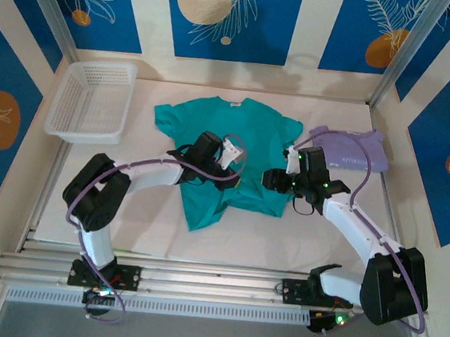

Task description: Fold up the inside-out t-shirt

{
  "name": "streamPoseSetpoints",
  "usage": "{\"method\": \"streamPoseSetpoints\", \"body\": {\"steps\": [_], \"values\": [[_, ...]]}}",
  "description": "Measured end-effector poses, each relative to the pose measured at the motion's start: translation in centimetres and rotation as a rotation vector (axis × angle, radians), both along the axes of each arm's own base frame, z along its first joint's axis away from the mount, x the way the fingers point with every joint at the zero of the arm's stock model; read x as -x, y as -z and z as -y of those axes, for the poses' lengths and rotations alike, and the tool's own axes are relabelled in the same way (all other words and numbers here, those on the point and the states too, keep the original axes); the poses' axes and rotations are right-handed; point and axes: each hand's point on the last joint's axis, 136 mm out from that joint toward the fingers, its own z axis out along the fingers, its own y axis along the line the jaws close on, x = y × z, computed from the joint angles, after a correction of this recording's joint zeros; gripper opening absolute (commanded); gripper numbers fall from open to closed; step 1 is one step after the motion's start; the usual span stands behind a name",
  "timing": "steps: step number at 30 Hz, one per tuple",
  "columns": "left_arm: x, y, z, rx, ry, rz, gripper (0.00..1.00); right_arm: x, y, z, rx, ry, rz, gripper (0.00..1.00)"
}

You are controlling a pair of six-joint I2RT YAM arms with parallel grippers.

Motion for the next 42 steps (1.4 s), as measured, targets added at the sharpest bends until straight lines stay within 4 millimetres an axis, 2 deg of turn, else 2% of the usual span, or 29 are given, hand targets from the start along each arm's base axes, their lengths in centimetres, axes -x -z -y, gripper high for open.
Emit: {"method": "streamPoseSetpoints", "body": {"steps": [4,6,10,12,16,21,31,36,39,42], "values": [[-0.5,-1.3,-0.6,0.024,-0.028,0.004,0.00,1.2,-0.5,-1.3,-0.019,-0.080,0.058,0.49],[-0.8,-2.9,-1.0,0.057,-0.052,0.014,0.00,2.5,-1.2,-2.6,-0.025,-0.160,0.122,0.52],[-0.9,-7.5,-1.7,0.147,-0.076,0.071,0.00,5.3,-3.1,-6.6,-0.028,-0.353,0.340,0.52],[-0.7,-9.3,-1.9,0.182,-0.078,0.096,0.00,6.2,-2.8,-8.1,-0.027,-0.422,0.423,0.49],[-0.3,-11.3,-2.1,0.211,-0.076,0.123,0.00,6.8,0.0,-10.4,0.044,-0.518,0.514,0.43],[0.1,-10.9,-2.4,0.187,-0.078,0.095,0.00,4.8,2.6,-12.0,0.141,-0.520,0.579,0.38],[0.5,-13.0,-2.0,0.208,-0.056,0.068,0.00,-2.1,5.1,-13.4,0.298,-0.365,0.719,0.36],[1.2,-15.9,-1.8,0.272,-0.051,0.051,0.00,-4.1,6.1,-13.1,0.376,-0.300,0.746,0.34],[1.9,-18.6,-1.8,0.323,-0.044,0.063,0.00,-4.7,6.6,-11.8,0.435,-0.246,0.740,0.31],[3.2,-21.7,-1.3,0.375,-0.009,0.103,0.00,-5.0,6.9,-9.5,0.495,-0.173,0.723,0.28]]}}
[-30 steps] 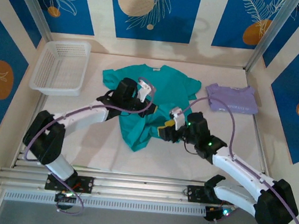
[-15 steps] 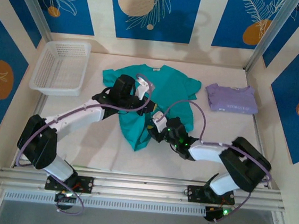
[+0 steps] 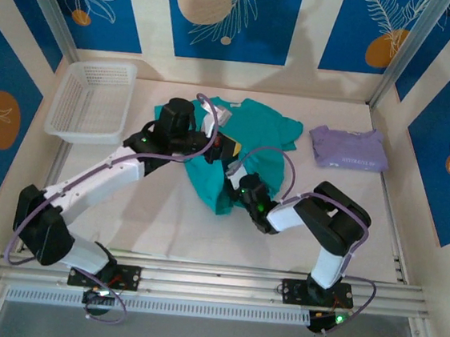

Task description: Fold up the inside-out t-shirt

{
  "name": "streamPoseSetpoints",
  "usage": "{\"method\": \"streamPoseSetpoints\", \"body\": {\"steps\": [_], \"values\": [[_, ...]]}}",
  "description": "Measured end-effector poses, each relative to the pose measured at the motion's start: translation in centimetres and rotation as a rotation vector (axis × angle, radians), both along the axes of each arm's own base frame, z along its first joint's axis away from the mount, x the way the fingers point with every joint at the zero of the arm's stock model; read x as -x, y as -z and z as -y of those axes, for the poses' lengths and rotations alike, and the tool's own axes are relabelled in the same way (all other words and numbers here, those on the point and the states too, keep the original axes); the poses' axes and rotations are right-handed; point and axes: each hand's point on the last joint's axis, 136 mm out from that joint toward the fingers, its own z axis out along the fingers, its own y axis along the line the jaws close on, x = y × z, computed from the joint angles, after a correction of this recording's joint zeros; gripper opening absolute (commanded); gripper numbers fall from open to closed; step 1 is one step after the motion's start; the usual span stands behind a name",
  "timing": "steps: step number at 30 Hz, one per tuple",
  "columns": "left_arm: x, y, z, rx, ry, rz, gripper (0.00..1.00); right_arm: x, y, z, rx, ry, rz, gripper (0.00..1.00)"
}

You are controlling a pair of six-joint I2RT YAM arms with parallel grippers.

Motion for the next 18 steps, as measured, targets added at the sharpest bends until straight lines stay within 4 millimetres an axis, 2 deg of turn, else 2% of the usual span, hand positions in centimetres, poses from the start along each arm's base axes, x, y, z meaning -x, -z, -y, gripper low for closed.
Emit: {"method": "streamPoseSetpoints", "body": {"steps": [3,6,9,14,18], "values": [[2.1,-2.6,1.2,0.040,0.058,0.043,0.00,0.5,-0.1,4.1,-0.016,0.115,-0.039,0.29],[3.4,-3.8,2.0,0.063,0.100,0.064,0.00,0.5,-2.5,6.0,-0.078,0.175,-0.021,0.32],[3.5,-3.9,2.1,0.055,0.101,0.076,0.00,1.1,-4.0,4.4,-0.118,0.117,0.005,0.34],[3.0,-4.0,2.1,0.036,0.086,0.111,0.00,2.6,-2.1,1.6,-0.076,-0.014,-0.033,0.38],[2.6,-3.6,2.2,0.020,0.078,0.112,0.00,2.1,-1.1,-0.2,-0.037,-0.074,-0.048,0.45]]}}
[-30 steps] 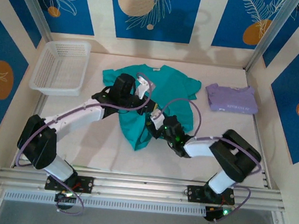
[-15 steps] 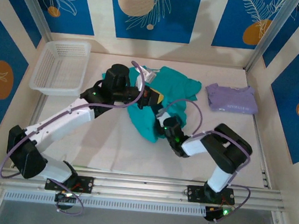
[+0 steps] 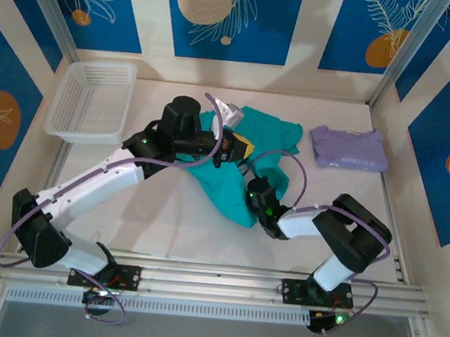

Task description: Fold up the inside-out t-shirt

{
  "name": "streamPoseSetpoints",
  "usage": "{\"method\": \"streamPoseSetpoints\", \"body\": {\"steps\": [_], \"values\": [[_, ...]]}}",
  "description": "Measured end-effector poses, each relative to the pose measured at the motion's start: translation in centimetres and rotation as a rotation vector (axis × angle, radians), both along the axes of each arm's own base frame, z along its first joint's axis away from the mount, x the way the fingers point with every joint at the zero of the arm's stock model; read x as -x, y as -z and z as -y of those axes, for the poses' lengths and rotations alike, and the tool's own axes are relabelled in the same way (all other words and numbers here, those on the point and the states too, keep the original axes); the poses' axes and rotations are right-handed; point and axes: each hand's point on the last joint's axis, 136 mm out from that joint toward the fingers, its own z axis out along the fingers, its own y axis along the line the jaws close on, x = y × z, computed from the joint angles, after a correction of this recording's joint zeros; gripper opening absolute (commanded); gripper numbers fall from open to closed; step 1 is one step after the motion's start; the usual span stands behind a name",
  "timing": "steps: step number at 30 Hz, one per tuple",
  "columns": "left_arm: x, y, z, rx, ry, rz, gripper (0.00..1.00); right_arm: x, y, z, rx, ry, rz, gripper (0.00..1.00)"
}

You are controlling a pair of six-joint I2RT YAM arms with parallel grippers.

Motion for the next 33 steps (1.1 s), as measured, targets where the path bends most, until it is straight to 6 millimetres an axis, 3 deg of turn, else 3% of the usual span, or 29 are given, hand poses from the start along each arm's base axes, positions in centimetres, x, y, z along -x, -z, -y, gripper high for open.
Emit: {"method": "streamPoseSetpoints", "body": {"steps": [6,12,19,25,33], "values": [[-0.7,-0.4,0.5,0.000,-0.015,0.007,0.00,-1.1,0.2,-2.8,0.040,-0.045,0.046,0.61],[-0.9,-1.7,1.2,0.016,-0.006,0.024,0.00,-2.3,0.8,-4.3,0.101,-0.046,0.077,0.77],[0.0,-3.1,1.7,0.027,0.038,0.054,0.00,-5.1,0.2,-5.0,0.130,0.006,0.068,0.82],[2.6,-4.5,1.9,0.060,0.132,0.087,0.00,-9.1,-0.6,-4.0,0.114,0.104,-0.006,0.91],[5.4,-8.4,0.9,0.144,0.224,0.151,0.00,-10.9,-0.6,-2.7,0.126,0.185,-0.121,0.93]]}}
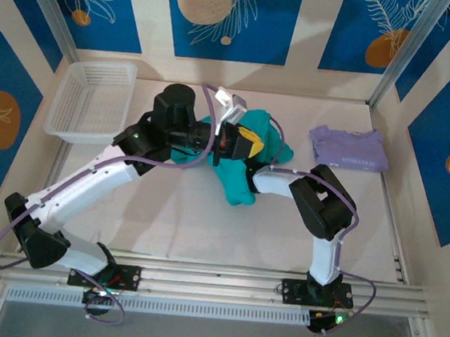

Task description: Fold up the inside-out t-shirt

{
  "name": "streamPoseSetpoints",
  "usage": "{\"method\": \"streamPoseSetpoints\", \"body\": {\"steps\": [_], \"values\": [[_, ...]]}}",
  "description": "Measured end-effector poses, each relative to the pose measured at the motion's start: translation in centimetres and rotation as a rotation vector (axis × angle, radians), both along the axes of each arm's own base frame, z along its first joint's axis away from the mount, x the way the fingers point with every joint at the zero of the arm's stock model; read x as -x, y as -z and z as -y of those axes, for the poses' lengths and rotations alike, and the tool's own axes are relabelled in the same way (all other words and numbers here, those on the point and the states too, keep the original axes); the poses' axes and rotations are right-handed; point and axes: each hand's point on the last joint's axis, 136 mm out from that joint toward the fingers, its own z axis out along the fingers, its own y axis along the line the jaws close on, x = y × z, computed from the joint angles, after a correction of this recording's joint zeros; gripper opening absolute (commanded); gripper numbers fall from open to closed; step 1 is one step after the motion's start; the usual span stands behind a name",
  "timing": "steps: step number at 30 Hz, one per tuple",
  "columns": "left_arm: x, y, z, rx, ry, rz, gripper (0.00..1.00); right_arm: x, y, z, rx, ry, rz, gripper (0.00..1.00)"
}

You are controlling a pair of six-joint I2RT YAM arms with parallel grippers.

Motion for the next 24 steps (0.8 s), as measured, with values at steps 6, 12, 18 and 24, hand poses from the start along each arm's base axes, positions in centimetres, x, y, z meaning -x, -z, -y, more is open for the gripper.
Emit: {"method": "streamPoseSetpoints", "body": {"steps": [6,12,18,24], "values": [[1.4,-3.3,-0.9,0.062,0.029,0.065,0.00,-0.2,0.9,0.5,0.016,0.038,-0.089,0.93],[1.8,-4.7,-1.5,0.085,0.021,0.114,0.00,-1.0,0.9,1.4,0.025,0.074,-0.168,0.93],[0.7,-5.8,-2.8,0.096,-0.083,0.167,0.00,-0.7,2.2,3.0,0.043,0.093,-0.275,0.82],[-2.5,-6.3,-4.9,0.086,-0.297,0.204,0.00,0.4,4.3,3.8,0.041,0.073,-0.404,0.14]]}}
